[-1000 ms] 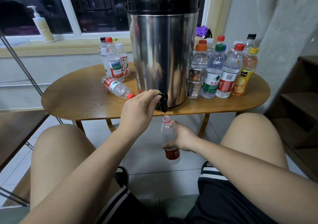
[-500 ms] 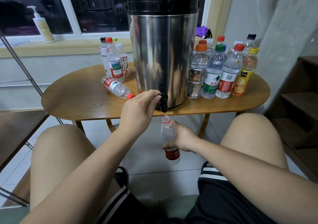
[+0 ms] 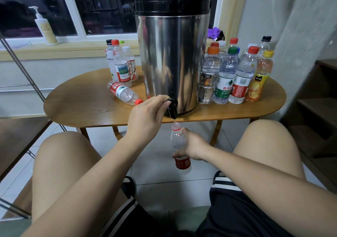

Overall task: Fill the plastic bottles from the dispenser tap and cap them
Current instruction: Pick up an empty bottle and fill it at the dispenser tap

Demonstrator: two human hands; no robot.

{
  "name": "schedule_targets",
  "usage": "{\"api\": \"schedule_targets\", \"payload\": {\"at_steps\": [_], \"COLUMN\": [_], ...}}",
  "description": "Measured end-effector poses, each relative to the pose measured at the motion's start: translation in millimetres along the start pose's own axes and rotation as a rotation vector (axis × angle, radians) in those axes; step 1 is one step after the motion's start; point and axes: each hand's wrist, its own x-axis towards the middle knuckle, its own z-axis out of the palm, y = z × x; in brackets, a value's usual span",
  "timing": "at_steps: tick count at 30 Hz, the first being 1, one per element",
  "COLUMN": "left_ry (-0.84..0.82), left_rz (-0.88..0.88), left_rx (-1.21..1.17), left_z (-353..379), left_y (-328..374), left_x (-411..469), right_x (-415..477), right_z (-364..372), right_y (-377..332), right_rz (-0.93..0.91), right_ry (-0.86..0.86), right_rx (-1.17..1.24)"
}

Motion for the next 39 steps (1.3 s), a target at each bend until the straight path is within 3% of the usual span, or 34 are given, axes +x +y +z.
{"api": "schedule_targets", "payload": {"at_steps": [39], "left_ry": [-0.030], "left_rz": [-0.013], "left_rx": [0.036], "left_z": [-1.3], "left_y": [-1.0], "left_x": [0.7], "right_x": [0.2], "right_z": [0.6], "right_y": [-0.1], "right_rz": [0.008], "right_ry": [0.010], "right_rx": [-0.027]}}
